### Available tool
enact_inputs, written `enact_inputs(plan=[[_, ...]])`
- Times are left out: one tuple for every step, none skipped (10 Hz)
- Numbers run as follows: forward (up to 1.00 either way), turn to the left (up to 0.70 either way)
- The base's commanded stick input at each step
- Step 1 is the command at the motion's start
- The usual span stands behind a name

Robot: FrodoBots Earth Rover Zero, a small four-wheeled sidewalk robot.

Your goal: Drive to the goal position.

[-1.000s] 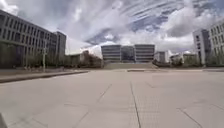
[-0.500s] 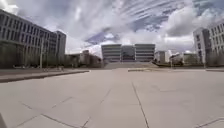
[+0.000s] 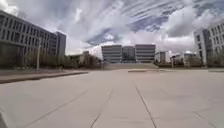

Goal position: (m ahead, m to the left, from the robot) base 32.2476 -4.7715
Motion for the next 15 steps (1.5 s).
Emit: enact_inputs(plan=[[1.0,-0.03],[1.0,-0.18],[1.0,-0.4],[1.0,-0.4],[1.0,0.17],[1.0,0.0],[1.0,0.0],[1.0,0.0],[1.0,0.0],[1.0,0.0],[1.0,0.0],[1.0,0.0],[1.0,0.0],[1.0,0.0],[1.0,0.0]])
